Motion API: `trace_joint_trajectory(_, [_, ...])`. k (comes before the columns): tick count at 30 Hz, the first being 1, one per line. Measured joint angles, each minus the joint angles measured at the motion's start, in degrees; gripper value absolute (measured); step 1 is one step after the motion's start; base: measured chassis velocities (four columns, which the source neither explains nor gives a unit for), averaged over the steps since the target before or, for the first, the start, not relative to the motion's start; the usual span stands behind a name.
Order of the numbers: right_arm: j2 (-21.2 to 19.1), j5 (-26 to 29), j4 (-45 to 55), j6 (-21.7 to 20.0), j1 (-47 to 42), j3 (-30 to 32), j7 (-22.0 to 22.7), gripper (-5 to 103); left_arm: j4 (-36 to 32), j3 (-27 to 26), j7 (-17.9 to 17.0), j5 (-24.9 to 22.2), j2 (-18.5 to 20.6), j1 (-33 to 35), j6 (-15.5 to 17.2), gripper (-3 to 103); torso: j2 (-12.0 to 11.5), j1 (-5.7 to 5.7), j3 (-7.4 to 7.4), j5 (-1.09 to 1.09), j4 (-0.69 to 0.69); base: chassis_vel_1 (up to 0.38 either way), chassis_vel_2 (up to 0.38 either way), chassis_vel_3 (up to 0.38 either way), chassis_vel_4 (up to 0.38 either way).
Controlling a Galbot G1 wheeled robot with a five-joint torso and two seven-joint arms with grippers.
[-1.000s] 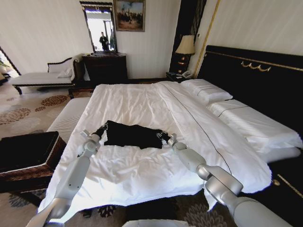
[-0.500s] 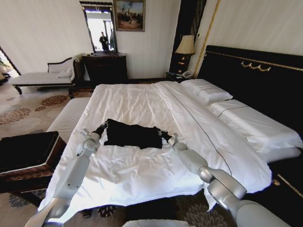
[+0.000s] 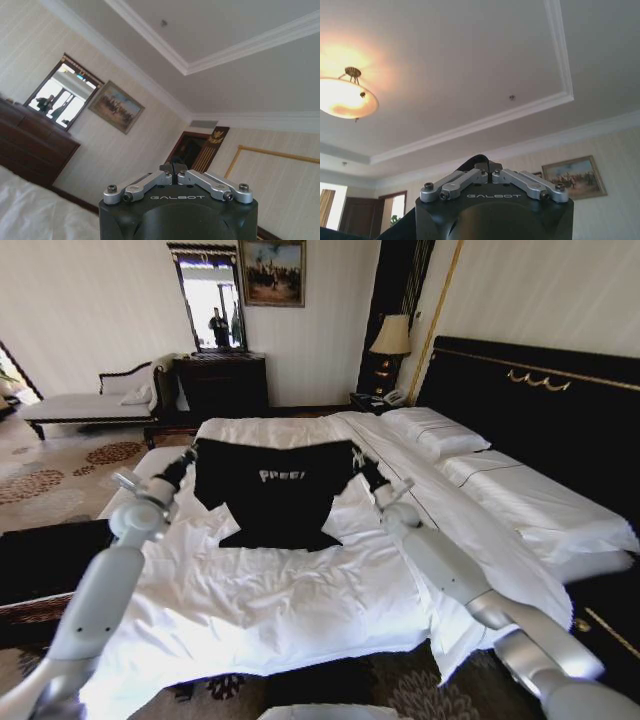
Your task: Fold the clothes on the bed and place them into the basket.
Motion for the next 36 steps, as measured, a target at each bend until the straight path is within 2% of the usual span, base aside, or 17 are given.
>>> trace_joint_trajectory(3, [-2.33,2.85,7.15,-1.01,3.89,0.1,3.23,0,-6.95,-3.67,-1.54,-4.26,5.57,0.35,0.08,0,0.0,0.0,0.0,0.01,0.01,0.0,0.0,0.0,0.0])
trace_joint_trajectory(5, [-2.84,3.31,8.74,-1.22,4.11,0.27,3.87,0,-8.15,-4.55,-1.77,-4.99,6.36,0.88,0.08,0,0.0,-0.01,0.0,0.01,0.0,0.0,0.0,0.0,0.0])
trace_joint_trajectory(9, [-7.35,6.41,23.69,-3.41,0.76,4.57,8.77,0,-18.73,-15.35,-3.64,-10.72,10.56,9.14,0.17,0,0.0,-0.01,-0.01,0.0,0.0,0.0,0.0,0.0,0.0])
trace_joint_trajectory(11, [-7.98,6.6,25.36,-3.71,-0.39,5.48,9.07,0,-19.8,-16.45,-3.83,-11.22,10.84,10.21,0.2,0,0.0,-0.01,-0.01,0.0,0.01,0.0,0.0,0.0,0.0])
trace_joint_trajectory(12, [-11.14,7.01,31.73,-4.79,-6.0,9.84,9.55,0,-24.72,-21.43,-4.46,-13.22,11.87,15.27,0.41,0,0.0,-0.01,-0.01,0.01,0.04,0.0,0.0,0.0,0.0])
trace_joint_trajectory(16, [-16.58,7.05,40.62,-5.15,-17.13,18.6,8.6,0,-30.28,-26.21,-5.32,-15.69,12.42,19.71,0.82,0,0.0,-0.02,-0.01,0.03,-0.02,0.0,0.0,0.0,0.0])
trace_joint_trajectory(19, [-20.6,6.72,51.43,-4.91,-37.35,35.22,6.44,0,-37.79,-33.42,-7.07,-20.6,12.52,25.21,1.67,0,0.01,-0.03,-0.02,0.06,-0.12,0.0,0.0,0.0,0.0])
trace_joint_trajectory(22, [-21.15,7.36,53.43,-4.89,-40.81,38.55,6.41,0,-39.9,-36.6,-7.14,-21.59,12.42,27.64,1.88,0,0.01,-0.03,-0.01,0.07,-0.08,0.0,0.0,0.0,0.0])
trace_joint_trajectory(24, [-24.74,12.58,59.46,-5.89,-45.83,47.58,8.87,0,-41.38,-46.54,-8.3,-28.32,12.64,31.71,2.71,0,0.01,-0.03,0.0,-0.01,0.01,0.0,0.0,0.0,0.0])
trace_joint_trajectory(25, [-24.74,12.58,59.46,-5.89,-45.83,47.58,8.87,0,-41.38,-46.54,-8.3,-28.32,12.64,31.71,2.71,0,0.01,-0.03,0.0,-0.01,0.01,0.0,0.0,0.0,0.0])
trace_joint_trajectory(27, [-27.7,17.29,62.51,-7.66,-45.05,52.84,12.81,0,-41.37,-52.57,-10.13,-34.41,13.92,31.62,3.53,0,0.01,-0.03,-0.01,-0.04,-0.01,0.0,0.0,0.0,0.0])
trace_joint_trajectory(28, [-30.03,21.47,63.21,-9.72,-43.28,56.51,17.18,0,-41.32,-56.29,-11.47,-37.84,15.49,31.27,4.18,0,0.01,-0.02,-0.01,-0.05,0.01,0.0,0.0,0.0,0.0])
trace_joint_trajectory(30, [-30.76,22.95,63.38,-10.67,-42.65,57.37,19.04,0,-41.28,-57.2,-11.86,-38.71,16.17,31.07,4.54,0,0.02,-0.03,-0.01,-0.04,0.01,0.0,0.0,0.0,0.0])
trace_joint_trajectory(31, [-31.64,25.32,63.38,-12.92,-41.36,57.51,23.43,0,-41.21,-57.6,-12.81,-39.4,17.34,30.64,6.12,0,0.02,-0.03,-0.01,0.0,0.02,0.0,0.0,0.0,0.0])
trace_joint_trajectory(34, [-30.83,25.22,63.19,-15.88,-41.13,53.53,27.6,0,-41.06,-53.13,-14.21,-36.8,17.57,30.32,9.13,0,0.01,-0.03,0.0,0.04,-0.03,0.0,0.0,0.0,0.0])
trace_joint_trajectory(35, [-30.27,24.49,63.09,-16.61,-41.13,51.82,28.21,0,-40.93,-51.32,-14.45,-35.37,17.3,30.47,10.02,0,0.01,-0.03,-0.01,0.05,-0.04,0.0,0.0,0.0,0.0])
trace_joint_trajectory(36, [-27.95,21.37,60.99,-18.75,-40.77,44.37,30.1,0,-39.17,-42.43,-14.86,-27.87,15.38,30.78,13.82,0,0.01,-0.03,0.0,0.07,-0.05,0.0,0.0,0.0,0.0])
